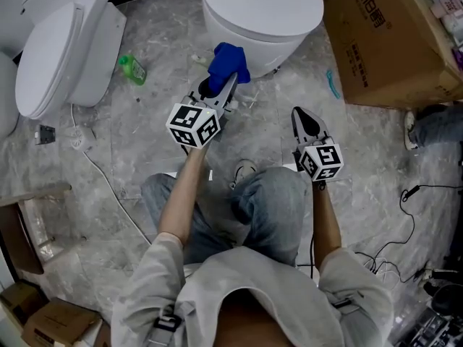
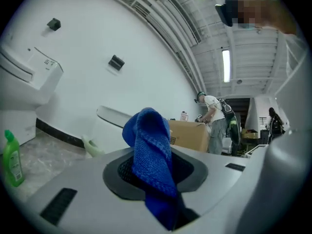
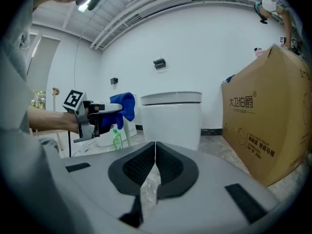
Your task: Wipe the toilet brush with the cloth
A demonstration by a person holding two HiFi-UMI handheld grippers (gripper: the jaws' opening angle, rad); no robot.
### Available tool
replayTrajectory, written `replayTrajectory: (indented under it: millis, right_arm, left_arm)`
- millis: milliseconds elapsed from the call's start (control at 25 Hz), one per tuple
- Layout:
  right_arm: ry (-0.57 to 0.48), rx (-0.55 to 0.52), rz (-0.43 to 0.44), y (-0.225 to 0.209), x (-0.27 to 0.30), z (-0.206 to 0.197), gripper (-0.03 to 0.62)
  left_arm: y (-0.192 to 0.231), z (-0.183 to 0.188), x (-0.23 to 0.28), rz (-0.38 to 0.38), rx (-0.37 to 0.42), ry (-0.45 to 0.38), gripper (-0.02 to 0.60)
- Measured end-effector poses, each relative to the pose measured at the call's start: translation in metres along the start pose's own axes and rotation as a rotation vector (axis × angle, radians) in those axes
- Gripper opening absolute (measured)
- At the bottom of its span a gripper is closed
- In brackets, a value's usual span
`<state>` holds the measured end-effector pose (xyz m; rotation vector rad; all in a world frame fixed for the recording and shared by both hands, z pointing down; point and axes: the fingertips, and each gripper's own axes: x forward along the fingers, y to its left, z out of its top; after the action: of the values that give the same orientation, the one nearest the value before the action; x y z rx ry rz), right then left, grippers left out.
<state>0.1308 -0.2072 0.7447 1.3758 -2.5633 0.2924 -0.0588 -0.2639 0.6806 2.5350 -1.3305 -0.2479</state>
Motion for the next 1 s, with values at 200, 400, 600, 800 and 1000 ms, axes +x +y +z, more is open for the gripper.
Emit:
replayTrajectory:
  millis: [200, 400, 600, 800, 1000]
  right_arm:
    - [0.016, -0.011, 0.008, 0.0, 0.004, -0.003, 0.032]
    - [0.006, 0.003, 0.013, 0.0, 0.007, -0.005, 0.032]
    - [0.023, 0.008, 0.019, 0.004, 0.008, -0.013, 0.032]
    - [0.029, 0.012, 0.009, 0.0, 0.006, -0.016, 0.031]
    - [0.035, 0.014, 0.001, -0.006, 0.006, -0.019, 0.031]
  left_arm:
    - [0.02, -0.029, -0.005, 0.065, -0.064, 0.062, 0.115]
    - [0.026, -0.06, -0.012, 0.085, -0.082, 0.13, 0.115]
    - [0.03, -0.091, -0.016, 0.091, -0.104, 0.193, 0.115]
    - [0.032, -0.119, -0.014, 0.085, -0.106, 0.253, 0.115]
    - [0.034, -0.148, -0.011, 0.08, -0.108, 0.32, 0.115]
